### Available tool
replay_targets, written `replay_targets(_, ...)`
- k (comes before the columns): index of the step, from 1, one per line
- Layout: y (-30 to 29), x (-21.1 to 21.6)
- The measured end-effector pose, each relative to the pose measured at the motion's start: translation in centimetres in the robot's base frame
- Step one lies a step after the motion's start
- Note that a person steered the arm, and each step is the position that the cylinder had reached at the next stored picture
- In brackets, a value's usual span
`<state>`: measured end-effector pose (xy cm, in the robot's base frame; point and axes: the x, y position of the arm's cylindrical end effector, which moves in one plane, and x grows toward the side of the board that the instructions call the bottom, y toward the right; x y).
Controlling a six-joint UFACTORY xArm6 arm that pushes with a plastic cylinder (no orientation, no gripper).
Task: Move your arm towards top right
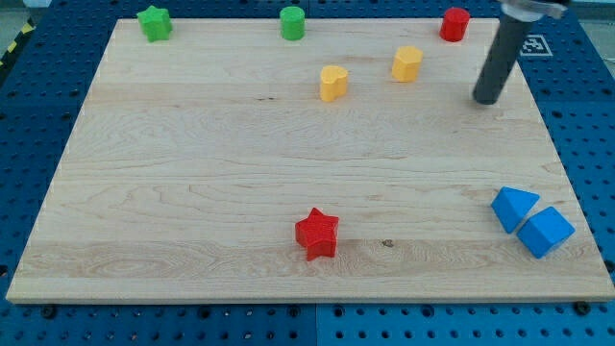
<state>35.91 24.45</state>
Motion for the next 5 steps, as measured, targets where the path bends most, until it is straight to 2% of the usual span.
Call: replay_targets(5, 0.57, -1.13)
